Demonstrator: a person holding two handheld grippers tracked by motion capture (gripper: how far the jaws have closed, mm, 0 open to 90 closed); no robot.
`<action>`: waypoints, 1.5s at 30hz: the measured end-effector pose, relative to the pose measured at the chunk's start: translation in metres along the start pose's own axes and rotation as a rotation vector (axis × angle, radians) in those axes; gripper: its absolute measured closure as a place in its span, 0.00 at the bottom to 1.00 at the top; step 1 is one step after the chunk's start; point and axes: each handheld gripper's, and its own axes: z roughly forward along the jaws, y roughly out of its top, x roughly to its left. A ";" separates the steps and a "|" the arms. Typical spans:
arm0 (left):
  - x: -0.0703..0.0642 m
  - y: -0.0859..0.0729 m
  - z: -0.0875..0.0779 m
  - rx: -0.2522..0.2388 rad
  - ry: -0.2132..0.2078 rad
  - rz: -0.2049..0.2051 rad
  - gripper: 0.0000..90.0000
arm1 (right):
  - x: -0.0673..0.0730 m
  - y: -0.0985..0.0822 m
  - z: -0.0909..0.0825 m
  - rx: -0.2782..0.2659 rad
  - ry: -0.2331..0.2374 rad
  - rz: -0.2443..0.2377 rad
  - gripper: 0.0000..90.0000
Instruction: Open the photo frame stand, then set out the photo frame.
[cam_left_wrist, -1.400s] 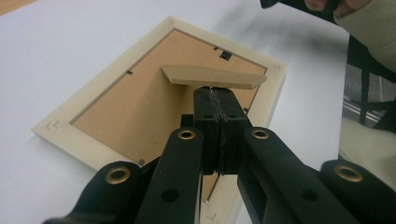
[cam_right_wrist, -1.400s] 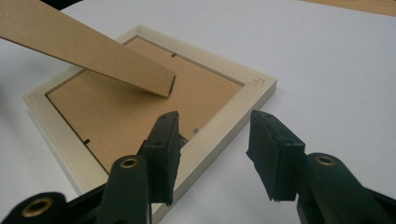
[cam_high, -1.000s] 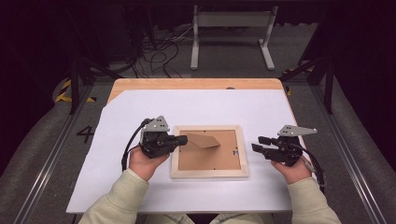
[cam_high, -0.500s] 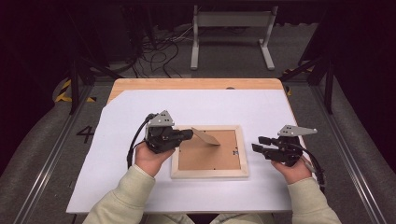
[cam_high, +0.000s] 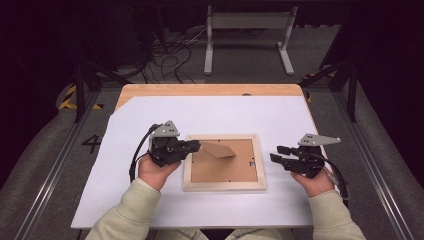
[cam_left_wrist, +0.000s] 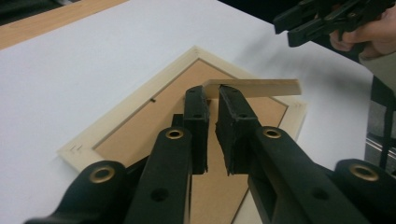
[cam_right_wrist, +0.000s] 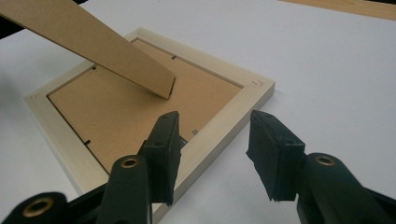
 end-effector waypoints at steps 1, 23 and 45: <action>0.003 -0.002 -0.003 -0.005 0.009 -0.004 0.89 | 0.000 0.000 0.000 -0.001 0.001 -0.001 0.60; 0.009 -0.007 -0.014 -0.014 -0.031 -0.212 0.51 | 0.001 0.000 -0.002 -0.010 -0.006 -0.001 0.58; 0.015 -0.026 0.001 0.129 -0.099 -0.343 0.42 | 0.002 0.004 0.004 -0.009 0.004 -0.014 0.57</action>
